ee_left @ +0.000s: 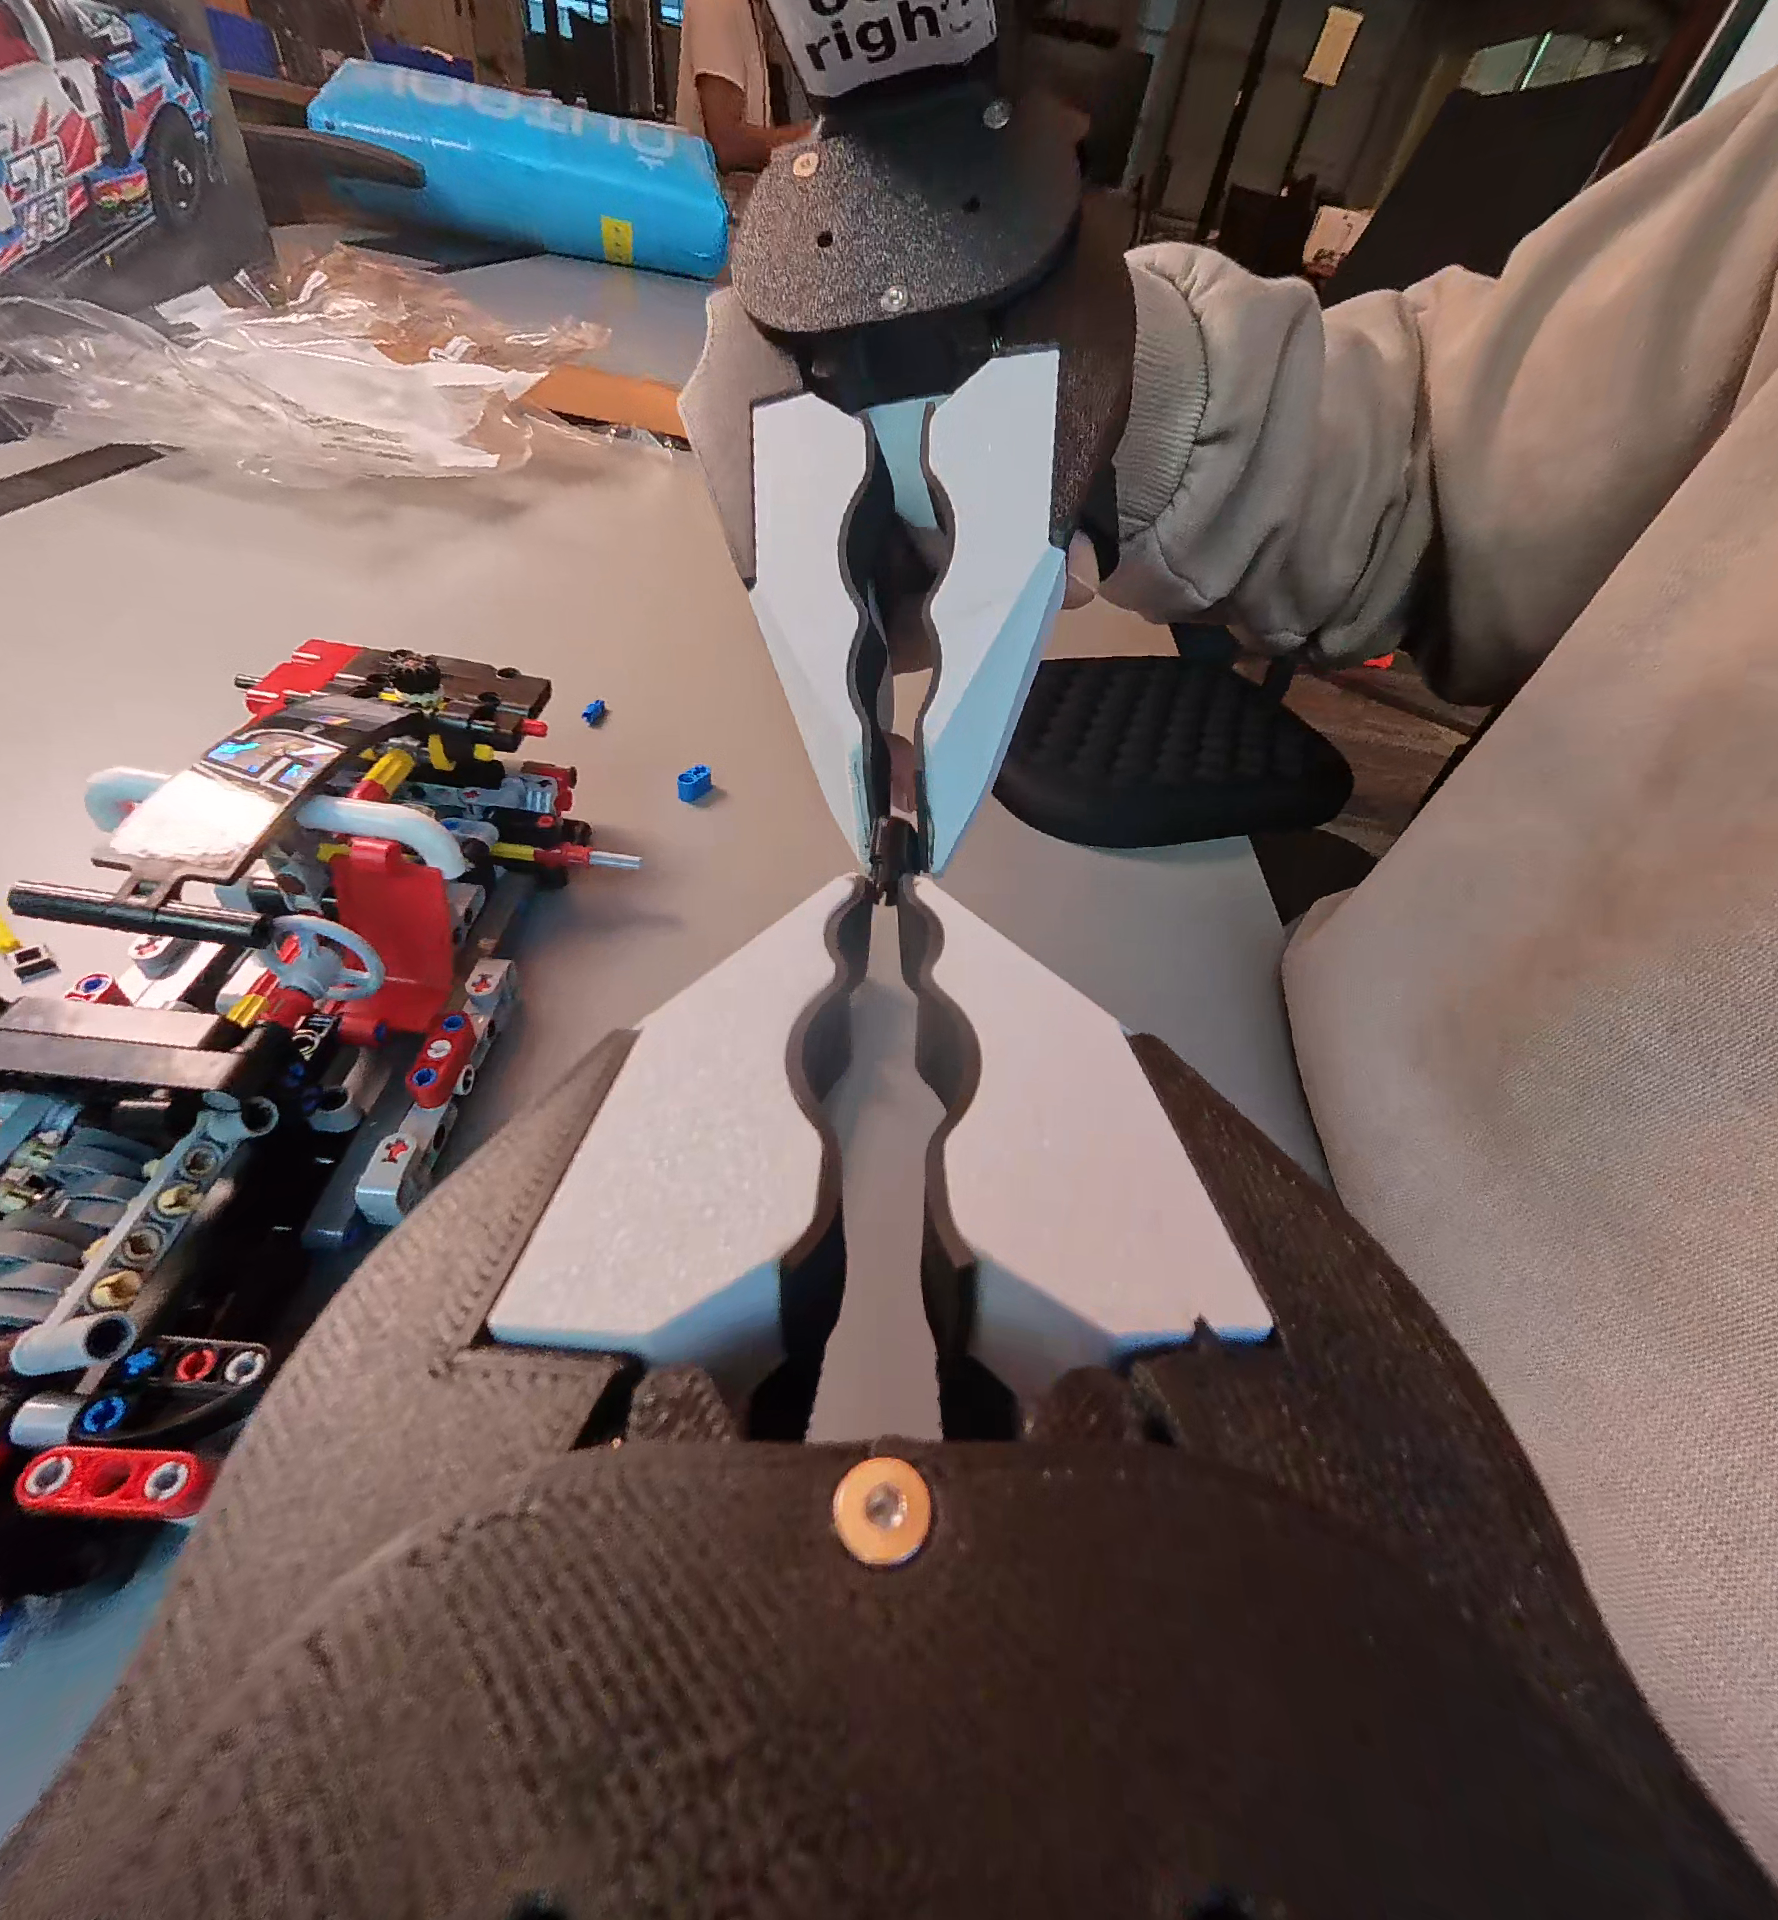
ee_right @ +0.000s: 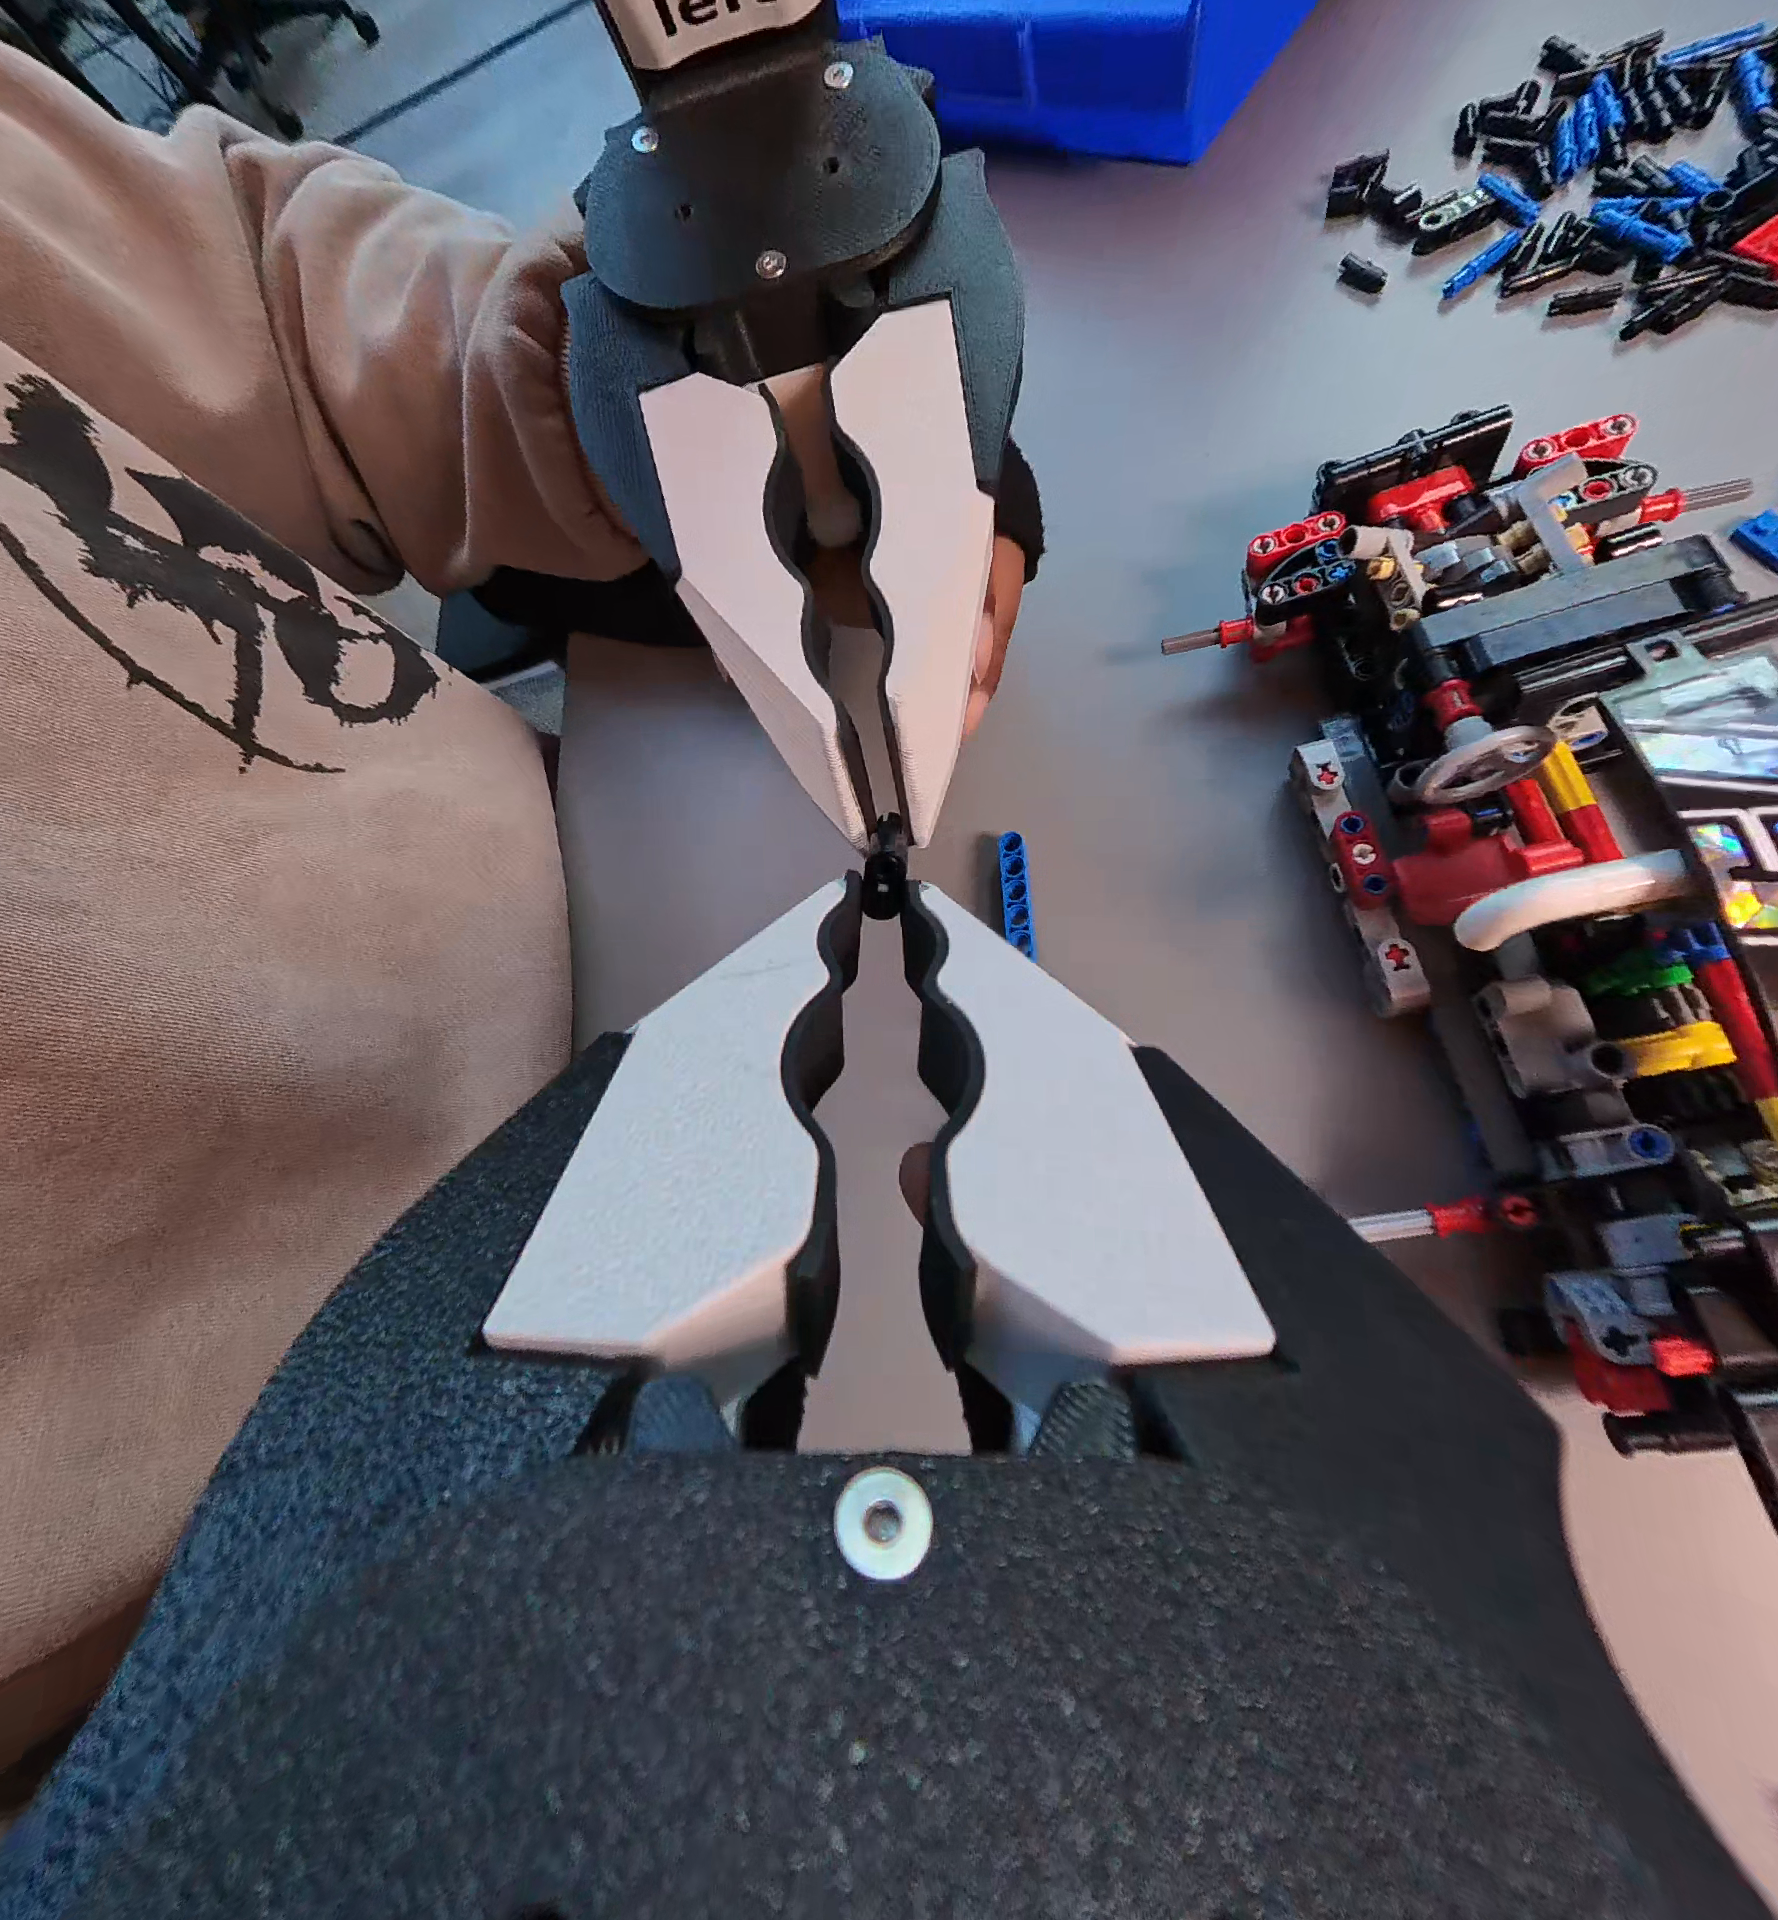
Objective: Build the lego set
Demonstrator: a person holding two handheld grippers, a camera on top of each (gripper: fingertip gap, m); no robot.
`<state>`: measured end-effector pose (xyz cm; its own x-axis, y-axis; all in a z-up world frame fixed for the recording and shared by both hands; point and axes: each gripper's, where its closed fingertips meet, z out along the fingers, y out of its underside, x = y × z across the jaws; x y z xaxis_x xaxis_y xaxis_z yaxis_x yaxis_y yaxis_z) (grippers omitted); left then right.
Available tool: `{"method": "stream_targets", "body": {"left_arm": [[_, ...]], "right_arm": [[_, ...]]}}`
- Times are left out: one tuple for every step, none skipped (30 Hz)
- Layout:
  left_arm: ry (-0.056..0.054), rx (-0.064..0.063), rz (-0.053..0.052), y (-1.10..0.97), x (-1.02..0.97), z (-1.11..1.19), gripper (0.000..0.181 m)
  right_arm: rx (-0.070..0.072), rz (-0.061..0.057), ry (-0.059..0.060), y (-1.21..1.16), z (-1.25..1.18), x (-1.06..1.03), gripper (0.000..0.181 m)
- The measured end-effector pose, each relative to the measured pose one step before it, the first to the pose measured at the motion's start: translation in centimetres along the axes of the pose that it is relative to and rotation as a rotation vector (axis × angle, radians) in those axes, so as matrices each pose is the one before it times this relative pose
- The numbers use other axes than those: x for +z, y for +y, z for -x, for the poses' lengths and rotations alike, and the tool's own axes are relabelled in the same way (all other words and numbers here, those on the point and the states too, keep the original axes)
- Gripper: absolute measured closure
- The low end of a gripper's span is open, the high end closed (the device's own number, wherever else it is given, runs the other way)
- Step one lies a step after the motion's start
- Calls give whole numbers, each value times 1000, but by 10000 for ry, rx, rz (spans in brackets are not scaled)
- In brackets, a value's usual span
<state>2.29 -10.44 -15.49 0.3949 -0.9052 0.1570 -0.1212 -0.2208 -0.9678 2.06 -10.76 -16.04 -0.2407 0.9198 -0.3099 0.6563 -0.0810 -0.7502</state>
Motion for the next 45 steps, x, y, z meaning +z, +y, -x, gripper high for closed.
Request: {"method": "stream_targets", "body": {"left_arm": [[246,-352,-191,-309,-115,-168,178],[432,-545,-385,-558,-196,-344,179],[533,-669,-526,-728,-251,-420,179],[584,-650,-517,-667,-244,-469,179],[451,-486,-429,-532,-203,-321,179],[251,-243,-337,-391,-154,-133,180],[195,-100,-239,-283,-89,-152,180],[83,-68,-180,-228,-23,-59,180],[-39,-33,-120,-108,35,96,179],[-29,-69,-73,-28,66,94,179],[86,-141,-57,13,95,-72,179],[193,-196,-57,-12,90,-224,180],[144,-165,-53,-7,82,-152,180],[104,-133,-46,5,53,-89,180],[128,-151,-15,48,61,-105,180],[137,-130,6,62,66,-149,180],[96,-70,2,73,73,-109,180],[73,-73,-11,26,37,-73,180],[38,-27,-36,-51,-6,-30,180],[-47,32,14,10,-7,47,180],[-56,57,50,67,27,58,180],[-37,54,53,78,33,20,180],[-57,44,68,116,38,60,180],[-125,79,109,167,40,159,180],[-210,140,127,175,35,250,179],[-195,147,114,150,42,217,179],[-123,109,79,88,29,113,179],[-82,66,32,17,-5,72,179],[-29,4,11,3,-28,18,179],[50,-62,0,8,-48,-62,179],[172,-150,-47,-35,-64,-190,179],[275,-246,-98,-110,-58,-278,180],[393,-326,-70,-57,-32,-391,179],[471,-372,6,49,23,-438,180],[470,-336,-1,73,69,-452,179],[440,-294,30,120,92,-419,180],[385,-218,59,149,106,-372,179],[179,-83,54,126,100,-136,179],[58,23,95,183,95,-44,179],[21,41,101,172,76,-31,179],[23,10,45,78,33,-47,179],[20,-12,46,91,35,-37,179],[-1,-4,64,122,37,-20,179],[-9,2,48,100,45,8,179],[-39,19,15,28,16,38,179]], "right_arm": [[-30,-333,-110,-315,151,-187,177],[-93,-500,-252,-564,406,-273,176],[-142,-616,-260,-752,485,-286,176],[-317,-518,-245,-654,556,-257,173],[-532,-307,-53,-404,362,-178,170],[-695,-181,195,-265,24,-161,166],[-628,-60,250,-122,-85,-121,164],[-358,58,215,-14,-102,-34,164],[-113,5,107,-126,-12,23,163],[-32,-157,87,-322,5,37,163],[-86,-222,137,-388,-65,14,163],[-217,-123,187,-234,-154,8,164],[-369,-26,165,-77,-95,11,164],[-379,-3,-11,-32,178,16,165],[-273,26,-72,-41,257,54,166],[-210,27,-17,-69,147,73,167],[-151,19,46,-93,-8,66,168],[-118,-4,-49,-129,119,35,168],[-28,12,-29,-78,32,14,169],[8,79,-19,37,-38,-5,169],[16,75,-47,77,10,-12,170],[40,40,-78,62,58,-17,170],[58,56,-92,94,56,-19,170],[77,121,-97,193,26,-18,170],[62,190,-67,305,-48,-2,170],[45,150,-69,284,-67,-10,170],[123,45,-111,114,-23,-2,171],[215,-12,-95,19,-32,17,171],[182,-22,-60,-19,-25,31,171],[48,-24,-14,-51,32,58,171],[-95,-71,3,-130,118,61,171],[-148,-138,11,-243,117,41,170],[-174,-155,-59,-284,214,33,170],[-148,-119,-170,-248,346,43,169],[-136,-74,-187,-178,328,53,168],[-153,-63,-202,-167,309,32,167],[-154,-95,-218,-195,330,3,165],[-100,-34,-185,-91,239,16,165],[-70,51,-169,31,197,45,165],[-71,60,-136,54,190,58,165],[-79,29,-106,7,185,48,167],[-53,18,-71,7,144,43,168],[-14,42,-75,66,120,30,168],[22,8,-67,34,100,20,168],[27,-20,-15,21,26,4,168]]}}
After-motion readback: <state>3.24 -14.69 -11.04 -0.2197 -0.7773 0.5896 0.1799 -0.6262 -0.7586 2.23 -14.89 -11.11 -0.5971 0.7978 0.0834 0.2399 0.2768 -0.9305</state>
